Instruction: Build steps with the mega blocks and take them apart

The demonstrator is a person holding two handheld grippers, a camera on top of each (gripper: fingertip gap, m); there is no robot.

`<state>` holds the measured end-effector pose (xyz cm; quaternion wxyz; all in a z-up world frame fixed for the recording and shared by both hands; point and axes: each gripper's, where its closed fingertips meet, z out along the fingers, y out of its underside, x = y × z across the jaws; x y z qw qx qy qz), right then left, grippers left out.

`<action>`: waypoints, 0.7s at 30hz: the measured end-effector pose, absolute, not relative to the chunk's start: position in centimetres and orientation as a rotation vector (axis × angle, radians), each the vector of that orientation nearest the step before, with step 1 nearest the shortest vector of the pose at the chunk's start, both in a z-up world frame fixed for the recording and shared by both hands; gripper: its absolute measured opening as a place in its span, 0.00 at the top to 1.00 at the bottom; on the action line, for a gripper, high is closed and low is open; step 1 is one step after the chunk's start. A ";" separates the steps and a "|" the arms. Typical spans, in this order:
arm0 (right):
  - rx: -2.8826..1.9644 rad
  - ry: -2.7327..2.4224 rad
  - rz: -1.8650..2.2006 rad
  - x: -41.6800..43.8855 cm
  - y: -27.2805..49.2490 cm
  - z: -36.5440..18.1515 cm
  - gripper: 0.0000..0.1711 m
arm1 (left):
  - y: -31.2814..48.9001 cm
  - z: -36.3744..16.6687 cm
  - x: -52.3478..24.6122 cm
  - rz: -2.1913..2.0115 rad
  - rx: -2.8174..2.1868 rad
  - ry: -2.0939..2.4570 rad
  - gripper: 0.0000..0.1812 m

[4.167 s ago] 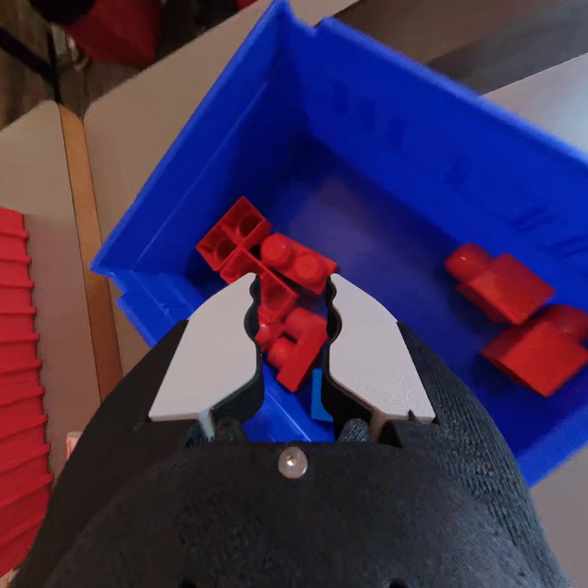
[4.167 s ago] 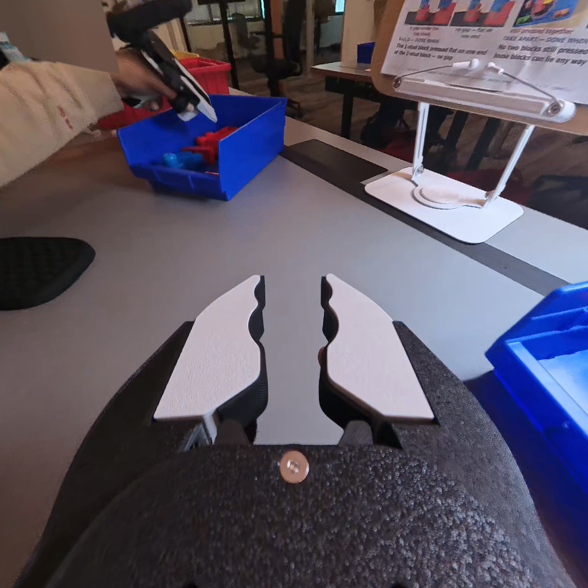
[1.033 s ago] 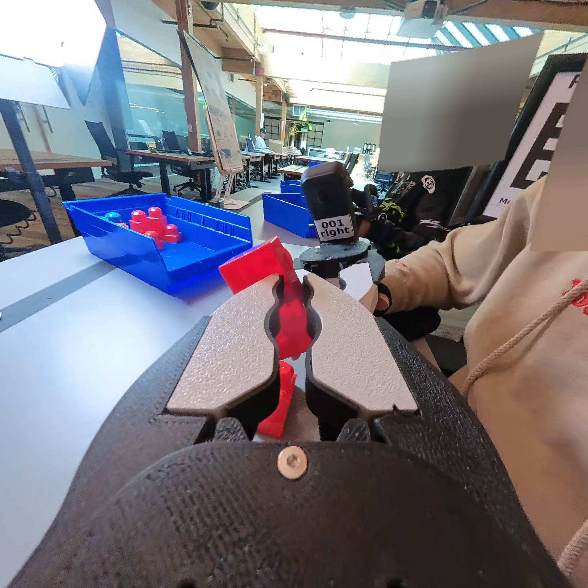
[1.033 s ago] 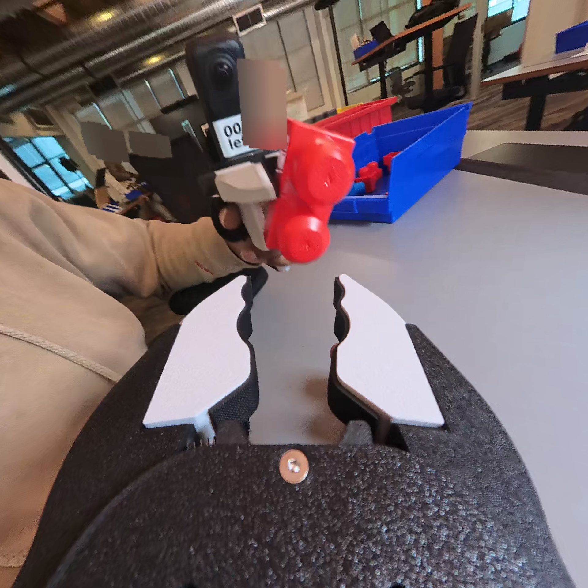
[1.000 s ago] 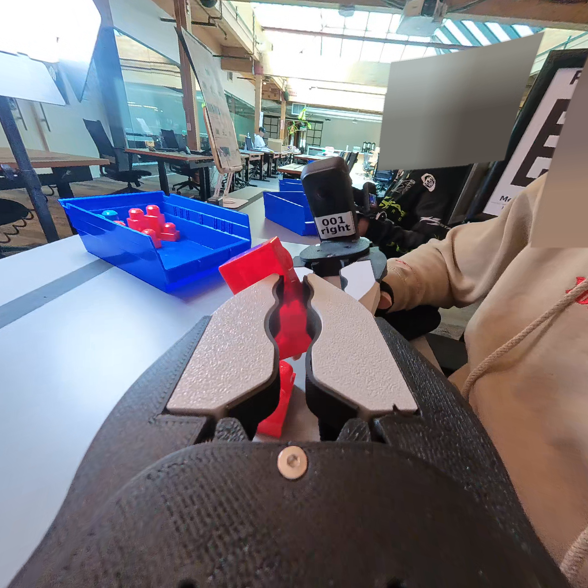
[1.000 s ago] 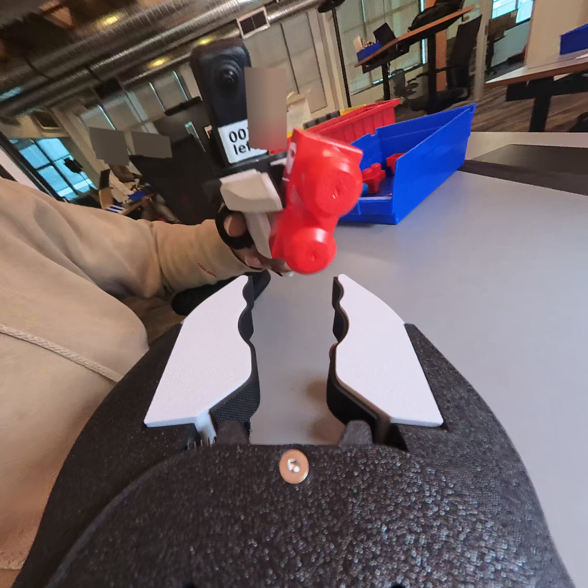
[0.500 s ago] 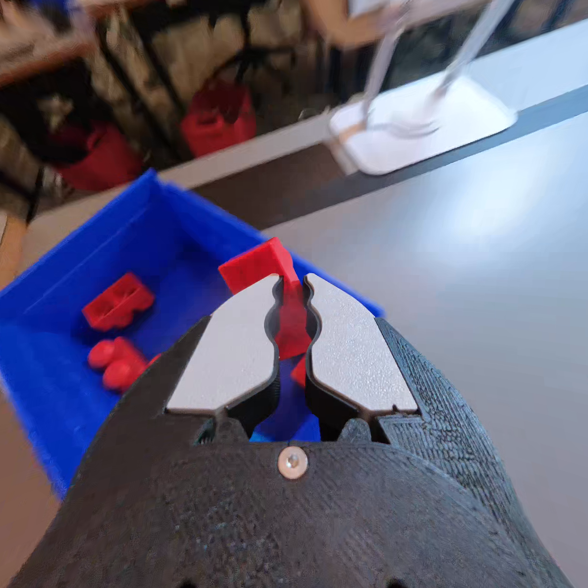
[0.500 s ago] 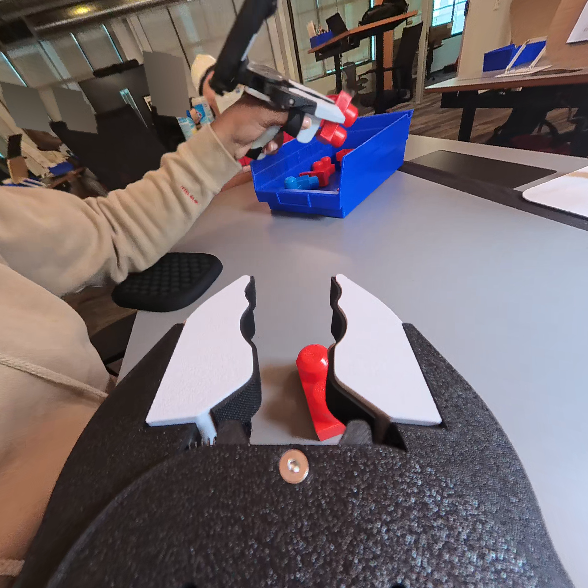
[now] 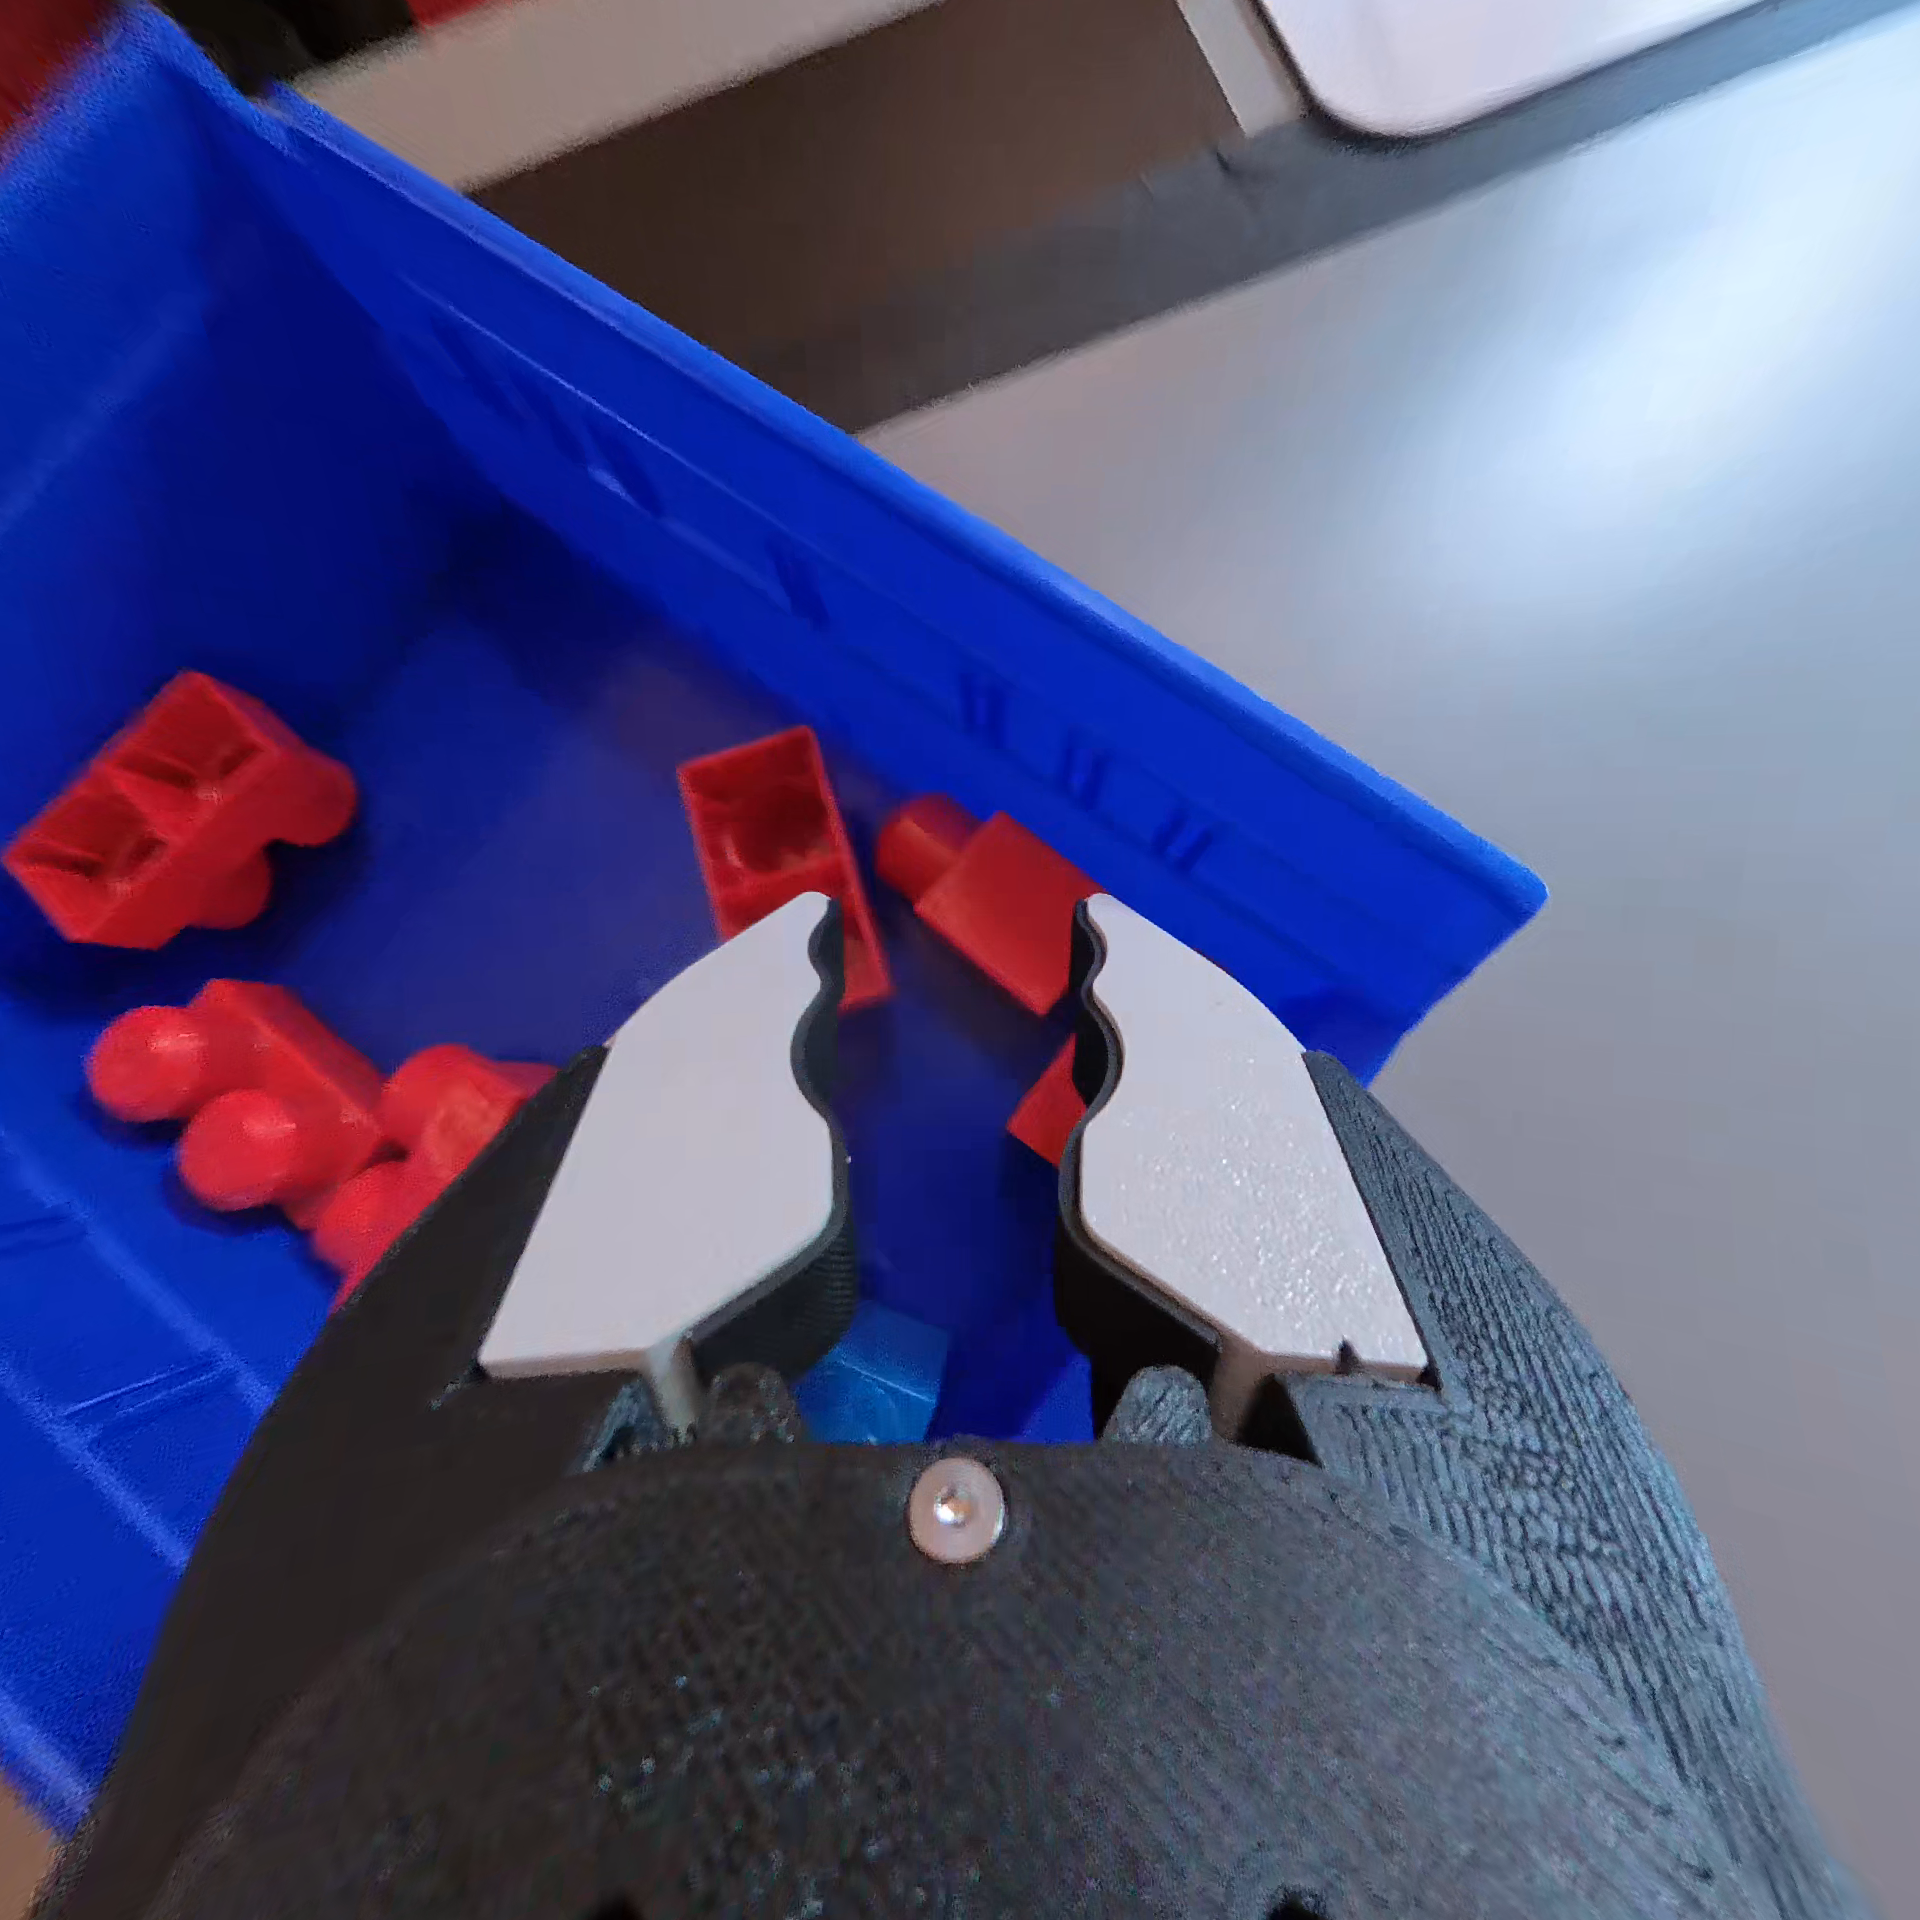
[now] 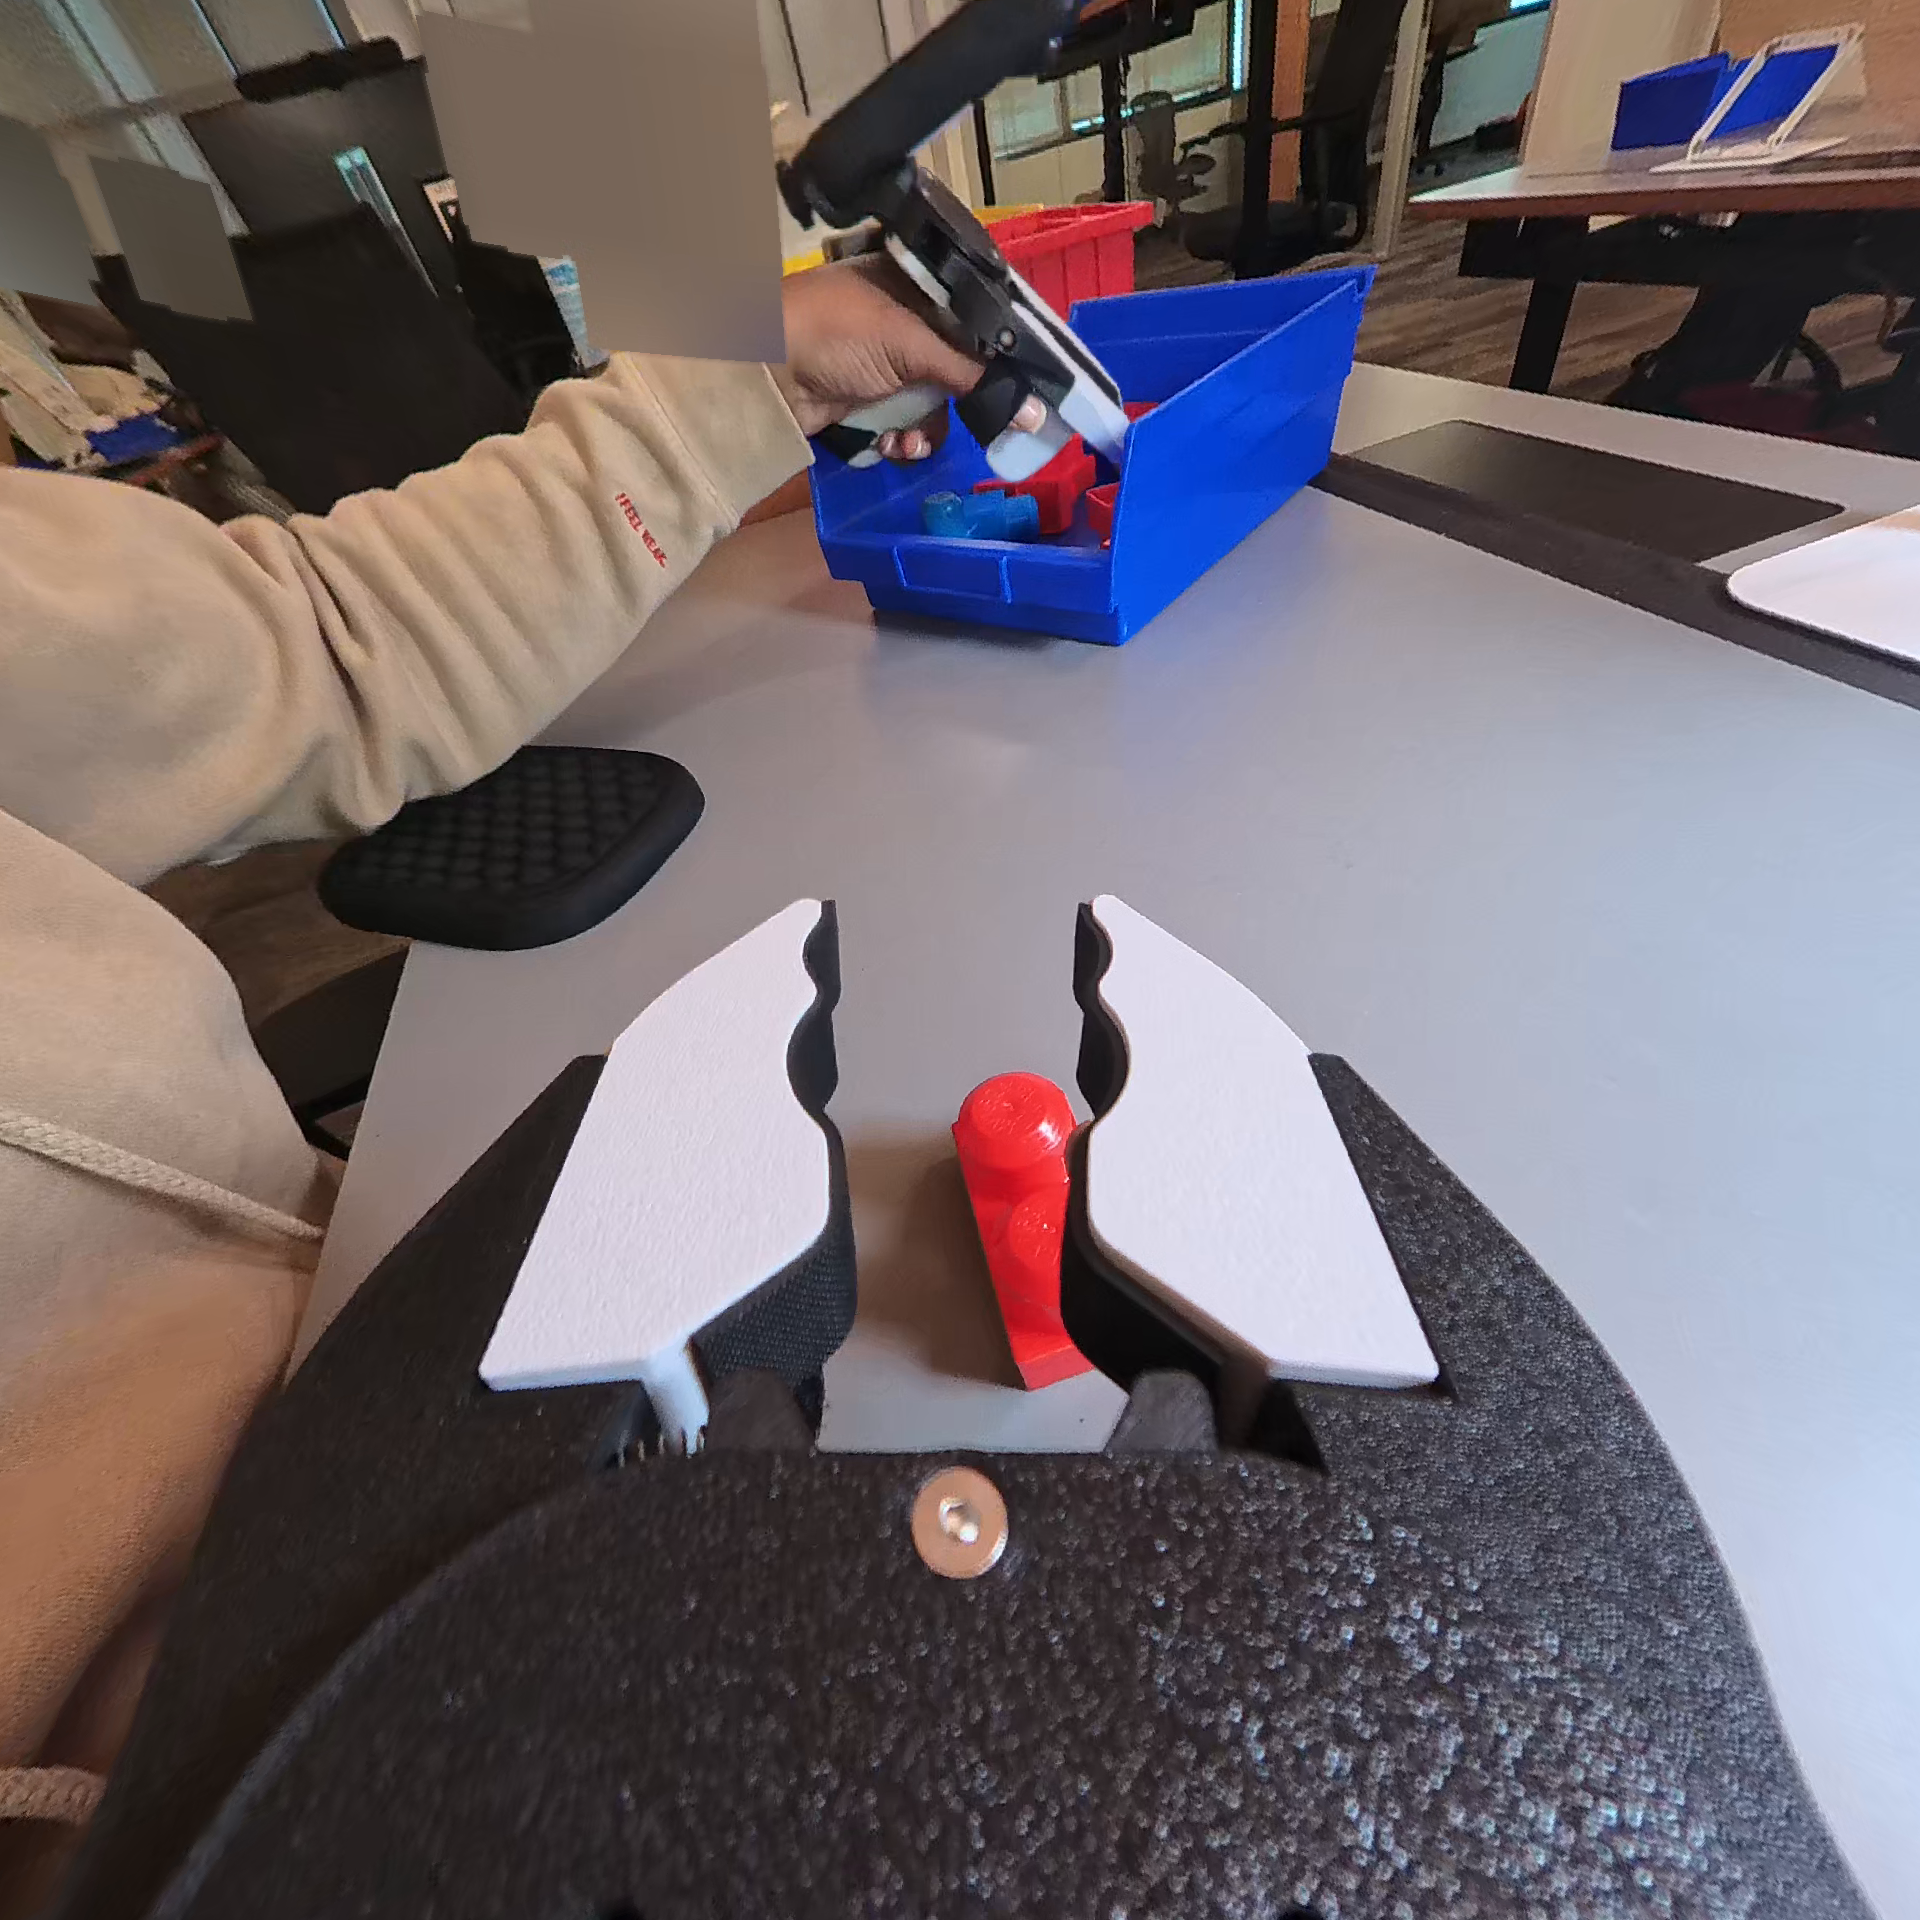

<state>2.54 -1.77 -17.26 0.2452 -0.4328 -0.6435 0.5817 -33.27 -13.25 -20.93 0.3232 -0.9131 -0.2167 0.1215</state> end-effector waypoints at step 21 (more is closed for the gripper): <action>-1.185 -1.791 1.504 2.8 -1.2 -17.9 0.76 | -13.6 -20.7 -35.1 0.518 -2.464 -0.491 0.78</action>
